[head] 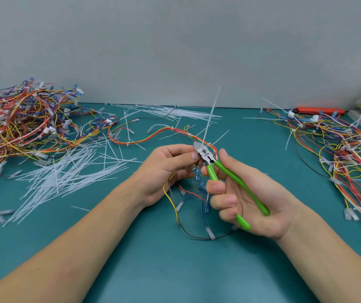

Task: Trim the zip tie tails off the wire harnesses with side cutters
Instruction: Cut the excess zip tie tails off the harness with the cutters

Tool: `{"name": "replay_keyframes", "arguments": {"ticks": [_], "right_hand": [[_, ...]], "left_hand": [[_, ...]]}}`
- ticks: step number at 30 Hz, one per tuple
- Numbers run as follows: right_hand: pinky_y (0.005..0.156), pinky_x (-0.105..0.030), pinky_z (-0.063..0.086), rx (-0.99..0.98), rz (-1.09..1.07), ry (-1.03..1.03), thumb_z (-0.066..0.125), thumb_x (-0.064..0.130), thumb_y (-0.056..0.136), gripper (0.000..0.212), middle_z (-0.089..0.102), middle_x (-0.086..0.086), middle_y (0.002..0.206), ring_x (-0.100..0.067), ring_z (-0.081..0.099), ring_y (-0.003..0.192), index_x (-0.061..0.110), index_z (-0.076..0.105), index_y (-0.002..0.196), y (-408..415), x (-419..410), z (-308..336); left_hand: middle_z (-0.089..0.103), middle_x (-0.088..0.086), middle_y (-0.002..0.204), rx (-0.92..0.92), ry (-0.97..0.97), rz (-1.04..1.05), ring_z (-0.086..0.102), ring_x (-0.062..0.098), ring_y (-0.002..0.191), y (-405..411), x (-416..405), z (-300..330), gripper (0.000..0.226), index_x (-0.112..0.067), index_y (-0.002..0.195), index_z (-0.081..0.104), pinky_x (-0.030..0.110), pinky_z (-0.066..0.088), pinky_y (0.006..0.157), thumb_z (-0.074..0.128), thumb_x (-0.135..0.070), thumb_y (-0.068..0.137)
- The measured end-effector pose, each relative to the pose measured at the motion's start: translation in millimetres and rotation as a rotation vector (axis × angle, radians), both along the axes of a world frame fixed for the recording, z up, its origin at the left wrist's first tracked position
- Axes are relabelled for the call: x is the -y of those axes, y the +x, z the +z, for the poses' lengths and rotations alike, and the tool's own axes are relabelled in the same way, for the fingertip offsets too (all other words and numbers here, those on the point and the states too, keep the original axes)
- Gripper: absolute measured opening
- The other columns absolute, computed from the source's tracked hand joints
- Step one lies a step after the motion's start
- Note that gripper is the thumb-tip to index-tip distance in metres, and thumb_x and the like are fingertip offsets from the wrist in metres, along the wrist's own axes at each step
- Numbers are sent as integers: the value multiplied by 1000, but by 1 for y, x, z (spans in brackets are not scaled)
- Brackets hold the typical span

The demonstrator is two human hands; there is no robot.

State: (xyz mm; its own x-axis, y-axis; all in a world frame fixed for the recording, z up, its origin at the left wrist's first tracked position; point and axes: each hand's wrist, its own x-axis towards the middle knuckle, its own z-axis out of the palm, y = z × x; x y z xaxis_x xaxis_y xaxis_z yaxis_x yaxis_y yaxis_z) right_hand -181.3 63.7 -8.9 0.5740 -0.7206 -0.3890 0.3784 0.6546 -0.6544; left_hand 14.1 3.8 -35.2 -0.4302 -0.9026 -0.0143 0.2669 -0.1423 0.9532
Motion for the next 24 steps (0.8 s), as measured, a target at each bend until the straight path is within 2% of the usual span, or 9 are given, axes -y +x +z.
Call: {"name": "replay_keyframes", "arguments": {"ticks": [3,6,9,11,14,17,19,21,24], "right_hand": [[40,-22,44,1,-1,4,63,59,93,42,51,2,69,-9,46,46,18,75,95,2,-1,0],[46,-28,53,-18,-8,-8,62,58,92,43,60,0,73,-13,57,51,18,75,97,3,-1,-1],[68,-44,63,-8,31,-12,61,59,93,48,72,-10,93,-26,74,77,14,72,107,1,-1,-2],[81,-53,61,21,54,3,61,58,94,52,73,-17,105,-34,74,93,11,69,114,0,0,-3],[86,-57,59,36,65,15,61,57,94,52,72,-19,112,-37,73,99,10,68,118,-1,0,-3],[80,-53,61,24,50,22,59,55,96,47,72,-15,104,-33,74,91,12,69,114,1,0,-3],[66,-42,62,7,33,14,59,52,96,42,70,-9,92,-24,71,74,14,71,109,2,0,-2],[50,-30,54,8,5,14,60,50,96,37,62,-2,78,-15,60,56,16,73,102,2,1,-1],[41,-23,45,-10,-14,-4,60,50,97,35,55,1,72,-10,49,47,18,76,98,-1,1,1]], "left_hand": [[69,13,99,4,1,3,54,20,85,0,1,-1,33,-2,111,74,23,53,71,71,-20,83],[71,11,97,5,7,7,56,19,84,1,2,-2,30,-3,109,75,24,54,73,71,-20,84],[72,9,95,-10,4,-1,57,17,79,1,2,-2,24,-6,105,77,23,54,71,70,-17,86],[73,7,92,-21,1,-10,58,14,74,1,2,-2,21,-6,104,77,22,54,67,69,-16,87],[74,5,90,-33,5,-11,60,11,70,1,2,-2,20,-7,102,77,21,54,64,69,-15,87],[73,7,92,-25,6,-8,58,13,72,1,2,-2,22,-5,104,77,22,54,66,70,-16,86],[73,8,92,-14,9,3,58,15,75,1,3,-2,25,-4,106,76,23,55,69,70,-16,85],[73,9,92,-7,17,18,58,16,78,1,4,-3,32,-1,109,74,22,54,70,71,-17,83],[72,8,91,6,6,6,58,15,78,0,3,-3,34,0,110,74,22,53,70,72,-19,81]]}}
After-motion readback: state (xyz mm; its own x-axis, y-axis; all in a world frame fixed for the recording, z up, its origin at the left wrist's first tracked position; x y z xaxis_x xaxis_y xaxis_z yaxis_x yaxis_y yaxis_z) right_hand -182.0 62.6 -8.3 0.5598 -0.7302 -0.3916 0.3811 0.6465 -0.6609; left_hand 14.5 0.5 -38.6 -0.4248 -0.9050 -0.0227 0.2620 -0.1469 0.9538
